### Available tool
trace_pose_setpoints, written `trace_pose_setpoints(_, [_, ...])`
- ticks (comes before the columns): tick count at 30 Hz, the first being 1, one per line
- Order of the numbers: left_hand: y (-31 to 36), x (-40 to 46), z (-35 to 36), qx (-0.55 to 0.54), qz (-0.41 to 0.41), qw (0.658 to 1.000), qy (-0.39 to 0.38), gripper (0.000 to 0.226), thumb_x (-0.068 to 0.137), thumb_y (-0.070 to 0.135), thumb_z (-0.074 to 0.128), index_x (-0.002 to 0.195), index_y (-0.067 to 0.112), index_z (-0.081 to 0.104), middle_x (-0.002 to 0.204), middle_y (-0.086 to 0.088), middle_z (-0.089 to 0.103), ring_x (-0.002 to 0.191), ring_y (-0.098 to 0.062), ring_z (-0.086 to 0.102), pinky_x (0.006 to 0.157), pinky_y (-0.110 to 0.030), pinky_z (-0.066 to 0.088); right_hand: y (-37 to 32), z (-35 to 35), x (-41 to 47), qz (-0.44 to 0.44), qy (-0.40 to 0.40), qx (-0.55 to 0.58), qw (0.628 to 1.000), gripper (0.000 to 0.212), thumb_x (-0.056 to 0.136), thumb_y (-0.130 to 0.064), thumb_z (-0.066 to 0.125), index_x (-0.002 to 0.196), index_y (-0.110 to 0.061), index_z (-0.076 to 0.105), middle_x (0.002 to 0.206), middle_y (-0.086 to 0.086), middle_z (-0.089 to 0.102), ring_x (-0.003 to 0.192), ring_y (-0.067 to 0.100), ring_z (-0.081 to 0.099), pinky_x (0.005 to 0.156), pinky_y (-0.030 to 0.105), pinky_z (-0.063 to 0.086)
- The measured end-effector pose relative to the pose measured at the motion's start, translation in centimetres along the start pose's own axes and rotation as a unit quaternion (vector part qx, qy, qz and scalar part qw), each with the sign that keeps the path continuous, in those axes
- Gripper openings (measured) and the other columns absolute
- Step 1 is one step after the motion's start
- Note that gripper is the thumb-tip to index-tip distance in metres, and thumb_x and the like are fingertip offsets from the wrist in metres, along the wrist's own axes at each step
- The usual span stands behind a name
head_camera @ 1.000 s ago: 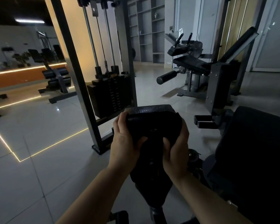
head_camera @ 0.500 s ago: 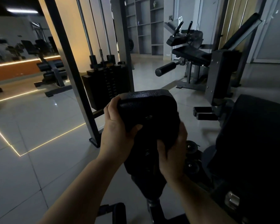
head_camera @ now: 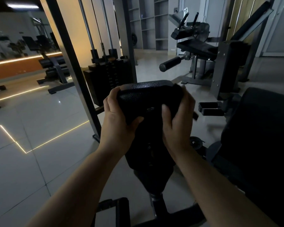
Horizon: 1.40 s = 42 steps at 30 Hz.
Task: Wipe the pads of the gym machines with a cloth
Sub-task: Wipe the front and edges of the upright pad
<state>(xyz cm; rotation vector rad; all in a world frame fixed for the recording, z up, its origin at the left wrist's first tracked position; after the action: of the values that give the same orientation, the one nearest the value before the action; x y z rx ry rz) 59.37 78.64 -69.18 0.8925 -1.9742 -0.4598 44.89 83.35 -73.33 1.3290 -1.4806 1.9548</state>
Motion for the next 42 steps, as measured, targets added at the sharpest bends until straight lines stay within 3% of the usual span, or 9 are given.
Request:
trace_pose_setpoints(4, [-0.1, 0.0, 0.0, 0.003, -0.001, 1.0, 0.003, 0.092, 0.075, 0.011, 0.075, 0.145, 0.022, 0.016, 0.141, -0.002, 0.03, 0.114, -0.002, 0.029, 0.085, -0.009, 0.033, 0.6, 0.3, -1.2, -0.001, 0.012, -0.016, 1.0, 0.064, 0.098, -0.044, 0.035, 0.143, 0.0, 0.027, 0.14, 0.017, 0.04, 0.13, 0.025, 0.044, 0.1, 0.025, 0.043])
trace_pose_setpoints(9, [0.1, 0.0, 0.0, 0.007, -0.005, 1.0, 0.006, 0.092, 0.076, 0.011, 0.076, 0.145, 0.023, 0.016, 0.141, -0.002, 0.03, 0.117, -0.004, 0.029, 0.095, -0.025, 0.034, 4.0, 0.0, -8.8, 0.04, -0.002, -0.032, 0.999, 0.064, 0.099, -0.05, 0.027, 0.143, -0.004, 0.028, 0.143, -0.001, 0.032, 0.137, 0.008, 0.031, 0.11, 0.021, 0.029])
trace_pose_setpoints(16, [0.3, 0.0, 0.0, 0.014, 0.007, 1.0, 0.012, 0.092, 0.076, 0.012, 0.075, 0.146, 0.02, 0.016, 0.144, -0.005, 0.029, 0.116, -0.004, 0.028, 0.095, -0.024, 0.033, 5.0, 0.0, -11.7, 0.102, -0.001, -0.033, 0.994, 0.057, 0.1, -0.044, 0.029, 0.141, -0.005, 0.028, 0.135, 0.019, 0.037, 0.128, -0.002, 0.033, 0.103, 0.013, 0.031])
trace_pose_setpoints(19, [0.0, -0.1, 0.1, 0.021, 0.014, 1.0, 0.007, 0.095, 0.077, 0.011, 0.075, 0.148, 0.017, 0.012, 0.151, -0.007, 0.018, 0.126, -0.011, 0.028, 0.102, -0.028, 0.032, 3.0, 0.3, -8.1, 0.074, 0.025, -0.029, 0.997, 0.05, 0.101, -0.037, 0.031, 0.137, -0.001, 0.032, 0.131, 0.024, 0.042, 0.126, 0.019, 0.043, 0.102, 0.025, 0.038])
trace_pose_setpoints(22, [-0.6, -0.6, 0.7, 0.089, 0.056, 0.994, 0.021, 0.097, 0.083, 0.024, 0.068, 0.151, 0.014, -0.001, 0.158, -0.007, -0.008, 0.144, -0.024, 0.005, 0.113, -0.036, 0.016, 0.5, 0.6, -2.8, 0.045, 0.038, -0.037, 0.998, 0.054, 0.099, -0.03, 0.038, 0.135, 0.01, 0.036, 0.131, 0.026, 0.043, 0.119, 0.028, 0.048, 0.097, 0.01, 0.036])
trace_pose_setpoints(25, [-0.6, -1.5, 1.6, 0.198, 0.128, 0.97, 0.062, 0.077, 0.096, 0.051, 0.034, 0.151, 0.014, -0.006, 0.157, -0.004, -0.016, 0.144, -0.022, -0.016, 0.119, -0.043, 0.005, -0.8, 0.8, 0.1, 0.004, 0.035, -0.063, 0.997, 0.059, 0.1, -0.036, 0.031, 0.141, 0.006, 0.031, 0.138, 0.025, 0.038, 0.125, 0.025, 0.043, 0.097, 0.001, 0.026])
trace_pose_setpoints(27, [-0.9, -1.6, 2.2, 0.222, 0.168, 0.958, 0.075, 0.071, 0.099, 0.051, 0.021, 0.15, 0.009, -0.004, 0.156, -0.004, -0.014, 0.144, -0.021, -0.019, 0.12, -0.043, 0.0, -0.6, 0.8, -0.6, -0.015, 0.027, -0.08, 0.996, 0.059, 0.1, -0.042, 0.027, 0.144, -0.002, 0.023, 0.143, 0.022, 0.033, 0.13, 0.026, 0.039, 0.102, 0.007, 0.027])
trace_pose_setpoints(33, [-1.8, -1.1, 2.8, 0.23, 0.194, 0.948, 0.105, 0.069, 0.099, 0.038, 0.033, 0.149, 0.003, 0.001, 0.157, -0.014, -0.002, 0.145, -0.025, -0.015, 0.119, -0.047, 0.002, 4.0, 0.2, -8.9, -0.058, -0.022, -0.127, 0.99, 0.059, 0.101, -0.046, 0.023, 0.149, -0.015, 0.01, 0.148, 0.019, 0.021, 0.137, 0.037, 0.029, 0.11, 0.044, 0.034])
trace_pose_setpoints(42, [-1.0, -1.5, 1.5, 0.195, 0.189, 0.958, 0.088, 0.072, 0.094, 0.043, 0.04, 0.15, 0.007, 0.011, 0.157, -0.012, 0.009, 0.145, -0.024, -0.003, 0.114, -0.048, 0.012, 1.5, -0.5, -4.5, -0.002, -0.034, -0.064, 0.997, 0.057, 0.1, -0.047, 0.023, 0.145, -0.014, 0.014, 0.141, 0.007, 0.024, 0.128, 0.032, 0.041, 0.099, 0.044, 0.045])
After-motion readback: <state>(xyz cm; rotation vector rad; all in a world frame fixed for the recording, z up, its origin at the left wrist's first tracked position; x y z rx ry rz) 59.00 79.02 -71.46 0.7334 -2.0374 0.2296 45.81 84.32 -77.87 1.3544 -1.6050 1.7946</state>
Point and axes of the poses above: each hand's wrist, its own x-axis towards the middle knuckle, its own z-axis out of the palm, y = z × x, the point moved 2 cm from there along x, towards the middle knuckle
